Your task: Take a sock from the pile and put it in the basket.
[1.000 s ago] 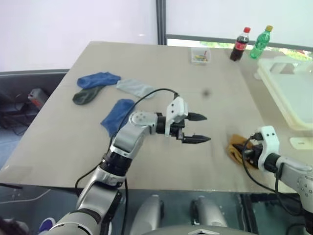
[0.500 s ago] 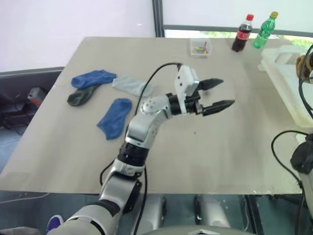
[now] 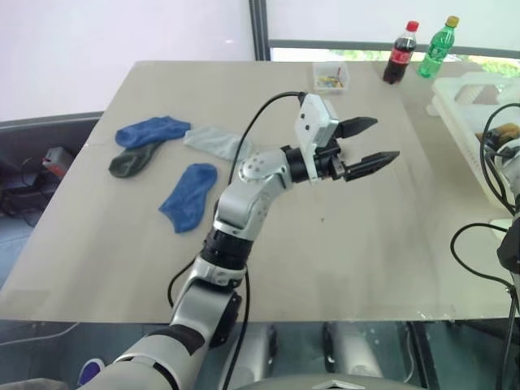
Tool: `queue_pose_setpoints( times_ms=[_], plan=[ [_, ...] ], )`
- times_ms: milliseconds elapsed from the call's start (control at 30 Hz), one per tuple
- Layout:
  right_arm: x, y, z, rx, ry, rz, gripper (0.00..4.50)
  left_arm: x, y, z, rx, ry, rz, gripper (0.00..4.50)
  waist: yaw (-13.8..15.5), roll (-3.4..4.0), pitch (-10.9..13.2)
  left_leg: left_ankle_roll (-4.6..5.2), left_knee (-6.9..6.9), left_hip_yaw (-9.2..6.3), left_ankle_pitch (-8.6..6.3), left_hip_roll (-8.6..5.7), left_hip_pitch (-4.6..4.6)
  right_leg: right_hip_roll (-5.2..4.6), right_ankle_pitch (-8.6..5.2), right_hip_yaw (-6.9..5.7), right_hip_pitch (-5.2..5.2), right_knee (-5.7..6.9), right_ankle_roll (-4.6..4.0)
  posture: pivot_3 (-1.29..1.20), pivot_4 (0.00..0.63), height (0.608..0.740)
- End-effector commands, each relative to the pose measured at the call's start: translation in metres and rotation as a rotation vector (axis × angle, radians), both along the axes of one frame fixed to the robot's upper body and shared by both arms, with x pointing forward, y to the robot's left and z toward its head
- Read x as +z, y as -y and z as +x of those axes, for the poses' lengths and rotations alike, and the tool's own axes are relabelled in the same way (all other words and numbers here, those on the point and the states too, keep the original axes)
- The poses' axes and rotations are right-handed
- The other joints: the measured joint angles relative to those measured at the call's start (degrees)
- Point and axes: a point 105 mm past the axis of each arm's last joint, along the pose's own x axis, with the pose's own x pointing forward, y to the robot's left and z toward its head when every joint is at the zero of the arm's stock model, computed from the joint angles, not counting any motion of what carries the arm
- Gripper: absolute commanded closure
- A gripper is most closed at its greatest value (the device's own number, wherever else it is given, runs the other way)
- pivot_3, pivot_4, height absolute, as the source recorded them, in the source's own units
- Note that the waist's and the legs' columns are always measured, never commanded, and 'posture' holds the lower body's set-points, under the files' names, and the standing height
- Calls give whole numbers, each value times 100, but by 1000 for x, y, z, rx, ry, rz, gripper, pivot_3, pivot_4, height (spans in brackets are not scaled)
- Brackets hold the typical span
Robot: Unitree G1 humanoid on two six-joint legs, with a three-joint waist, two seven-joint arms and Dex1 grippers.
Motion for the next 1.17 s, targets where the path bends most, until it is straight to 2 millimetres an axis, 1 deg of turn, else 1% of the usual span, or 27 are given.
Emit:
queue_pose_setpoints(
  times_ms=[33,133,167,200,233,300,333,400,467,533,600,700,767,900,967,1033,1100,1167],
  plan=[
    [33,9,-5,-6,112,-35,97,3,1,-3,2,16,-14,635,2,0,0,0,0,0,0,0,0,0,0,1,0,0,0,0,150,740],
    [50,1,-12,38,188,-83,97,-5,-2,1,21,-2,8,635,15,1,0,1,1,-1,-1,4,-2,0,0,0,-1,0,1,0,150,740],
    [54,-5,-18,56,212,-94,97,-7,-4,2,24,-7,13,635,18,1,0,1,0,-3,-1,5,-3,0,1,-2,0,0,1,0,150,740],
    [60,-14,-26,85,236,-143,97,-9,-6,4,33,-12,15,635,18,2,-1,2,1,-7,-1,8,-4,0,1,-4,-1,0,2,0,150,740],
    [64,-25,-34,118,254,-188,97,-11,-9,6,43,-18,18,635,22,3,-2,2,2,-8,-1,12,-4,0,1,-4,-2,5,2,0,150,740],
    [69,-55,-50,207,278,-301,97,-17,-16,9,66,-17,35,635,29,6,-3,2,3,-25,-1,15,-5,1,1,-6,-5,9,2,0,150,740],
    [70,-74,-58,279,283,-386,97,-20,-22,12,83,-24,41,635,27,8,-4,3,5,-38,-2,15,-4,2,1,-6,-4,13,2,0,150,740],
    [65,-113,-72,459,303,-442,97,-23,-32,15,115,-29,50,635,11,9,-5,16,6,-42,-9,11,-1,2,1,-4,-5,18,2,0,150,740],
    [55,-145,-87,593,307,-460,97,-29,-45,19,151,-51,59,635,-8,9,-5,28,10,-41,-16,11,5,5,1,0,-5,25,2,0,150,740],
    [36,-174,-100,741,237,-569,97,-37,-61,19,169,-73,84,635,-5,7,-4,29,12,-46,-17,10,18,6,1,-1,2,42,2,0,150,740],
    [11,-192,-111,856,170,-615,97,-48,-79,16,199,-97,119,635,-1,5,-3,29,12,-49,-17,9,33,7,0,-4,13,52,0,0,150,740],
    [-25,-205,-128,986,59,-701,97,-60,-108,9,254,-127,175,635,4,1,0,29,10,-46,-17,10,71,7,-2,0,48,55,0,0,150,740],
    [-39,-205,-139,1025,28,-709,97,-65,-131,2,296,-138,213,635,10,-2,1,29,11,-43,-17,11,72,6,-2,5,47,54,0,0,150,740],
    [-48,-196,-156,1043,-3,-708,97,-70,-173,-15,374,-163,282,635,11,-3,2,28,11,-38,-17,19,78,7,-2,11,47,54,0,0,150,740],
    [-50,-191,-165,1059,-31,-709,97,-71,-199,-25,433,-181,318,635,18,-3,2,28,11,-38,-17,22,79,8,-3,11,47,54,-1,0,150,740],
    [-51,-188,-171,1072,-48,-707,97,-71,-217,-33,471,-194,354,635,16,-6,3,27,11,-37,-18,26,80,9,-3,11,47,53,-1,0,150,740],
    [-49,-187,-174,1088,-53,-708,97,-73,-228,-41,490,-209,388,635,22,-8,3,27,10,-37,-18,28,81,9,-4,11,47,52,-2,0,150,740],
    [-49,-187,-176,1102,-54,-704,97,-75,-235,-47,494,-227,408,635,24,-8,3,27,12,-35,-18,29,81,9,-5,11,48,50,-4,0,150,740]
  ],
)
